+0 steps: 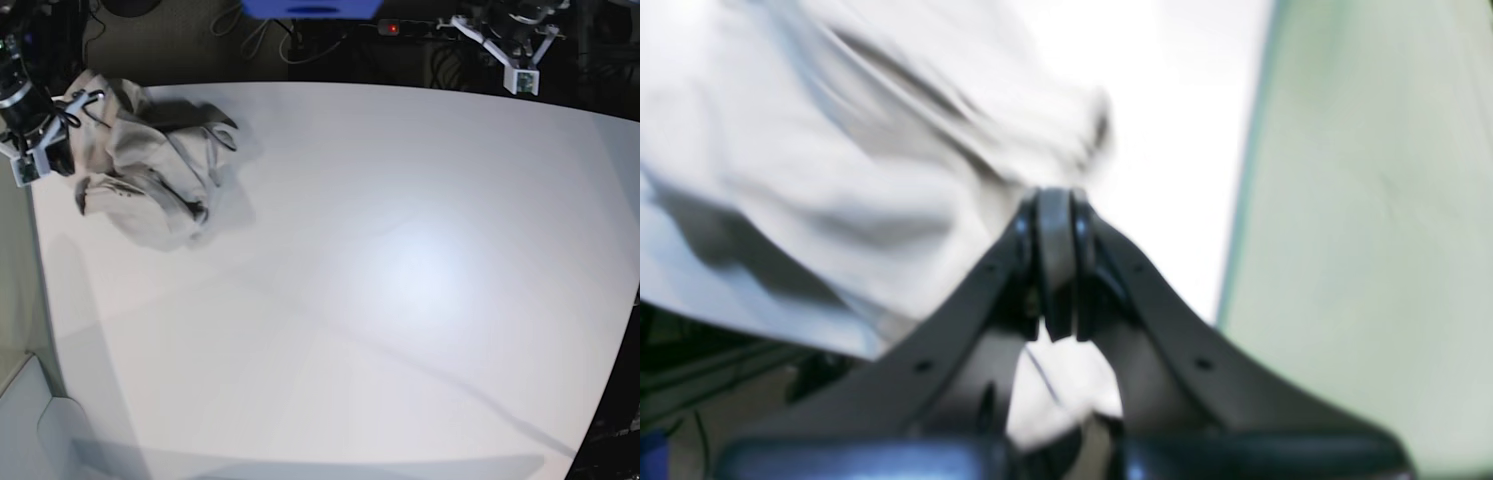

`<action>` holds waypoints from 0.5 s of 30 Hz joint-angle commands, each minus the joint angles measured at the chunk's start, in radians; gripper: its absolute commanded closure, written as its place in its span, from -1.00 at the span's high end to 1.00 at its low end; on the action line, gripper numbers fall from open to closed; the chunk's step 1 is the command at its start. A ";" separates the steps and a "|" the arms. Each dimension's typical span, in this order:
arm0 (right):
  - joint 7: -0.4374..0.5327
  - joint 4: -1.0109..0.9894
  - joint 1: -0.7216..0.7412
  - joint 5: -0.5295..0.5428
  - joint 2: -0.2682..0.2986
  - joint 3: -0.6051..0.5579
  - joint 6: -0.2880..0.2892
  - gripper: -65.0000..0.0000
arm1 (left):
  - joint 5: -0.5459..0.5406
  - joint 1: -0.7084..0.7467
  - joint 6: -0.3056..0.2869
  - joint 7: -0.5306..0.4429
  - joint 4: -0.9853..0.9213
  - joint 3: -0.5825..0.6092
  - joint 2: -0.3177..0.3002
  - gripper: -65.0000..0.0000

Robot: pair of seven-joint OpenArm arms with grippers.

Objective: Layout the t-shirt on the table in an organized manner, then fold the t-shirt properly
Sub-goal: 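Lower the right gripper onto the crumpled grey t-shirt and grasp it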

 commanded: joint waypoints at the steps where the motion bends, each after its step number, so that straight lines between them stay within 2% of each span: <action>1: 0.013 0.015 0.007 0.008 0.010 -0.021 0.006 -0.99 | -0.006 0.007 0.002 0.005 0.017 -0.014 -0.006 -0.99; 4: 0.012 0.015 0.045 0.008 0.009 -0.075 0.006 -0.85 | -0.009 -0.009 0.000 0.017 0.017 -0.040 -0.006 -0.99; 9: 0.012 0.013 0.102 0.007 0.009 -0.156 0.006 -0.45 | -0.009 -0.016 0.000 0.017 0.017 -0.043 -0.009 -0.98; 15: 0.010 0.012 0.162 -0.022 0.006 -0.193 0.006 -0.23 | -0.009 -0.041 0.000 0.017 0.017 -0.043 -0.006 -0.98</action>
